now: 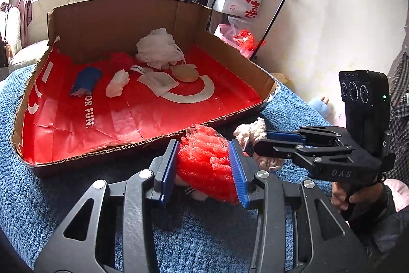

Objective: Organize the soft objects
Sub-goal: 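Grasp the red mesh ball with left while right grasps the cream crocheted piece, then carry the red mesh ball with left and crocheted piece with right into the box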

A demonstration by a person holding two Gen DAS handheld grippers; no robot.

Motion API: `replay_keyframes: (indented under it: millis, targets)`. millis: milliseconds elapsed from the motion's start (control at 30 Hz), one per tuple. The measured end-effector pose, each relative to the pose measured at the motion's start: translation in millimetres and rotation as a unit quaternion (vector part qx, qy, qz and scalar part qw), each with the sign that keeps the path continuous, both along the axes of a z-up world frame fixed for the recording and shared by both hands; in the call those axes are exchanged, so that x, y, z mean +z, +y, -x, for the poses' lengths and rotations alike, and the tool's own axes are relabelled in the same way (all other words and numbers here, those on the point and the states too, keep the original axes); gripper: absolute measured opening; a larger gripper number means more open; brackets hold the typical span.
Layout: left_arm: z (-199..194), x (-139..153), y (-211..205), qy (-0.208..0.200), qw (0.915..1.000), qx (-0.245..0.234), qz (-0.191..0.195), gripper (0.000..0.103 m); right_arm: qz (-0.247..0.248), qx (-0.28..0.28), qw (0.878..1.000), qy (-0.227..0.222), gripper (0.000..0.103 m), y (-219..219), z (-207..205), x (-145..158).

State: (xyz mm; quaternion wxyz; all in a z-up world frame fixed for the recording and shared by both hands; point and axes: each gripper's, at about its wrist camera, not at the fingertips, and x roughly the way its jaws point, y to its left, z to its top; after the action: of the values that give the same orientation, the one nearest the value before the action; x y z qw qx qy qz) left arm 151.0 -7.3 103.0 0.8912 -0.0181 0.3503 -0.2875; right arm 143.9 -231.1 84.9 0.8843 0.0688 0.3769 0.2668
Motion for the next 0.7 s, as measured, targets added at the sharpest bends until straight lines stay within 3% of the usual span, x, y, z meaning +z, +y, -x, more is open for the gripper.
replay_keyframes:
  millis: [700]
  targets:
    - [12,31,43,-0.038,0.9986,0.034,0.013,0.037,-0.013,-0.015,0.999,-0.036,0.027,1,10,35]
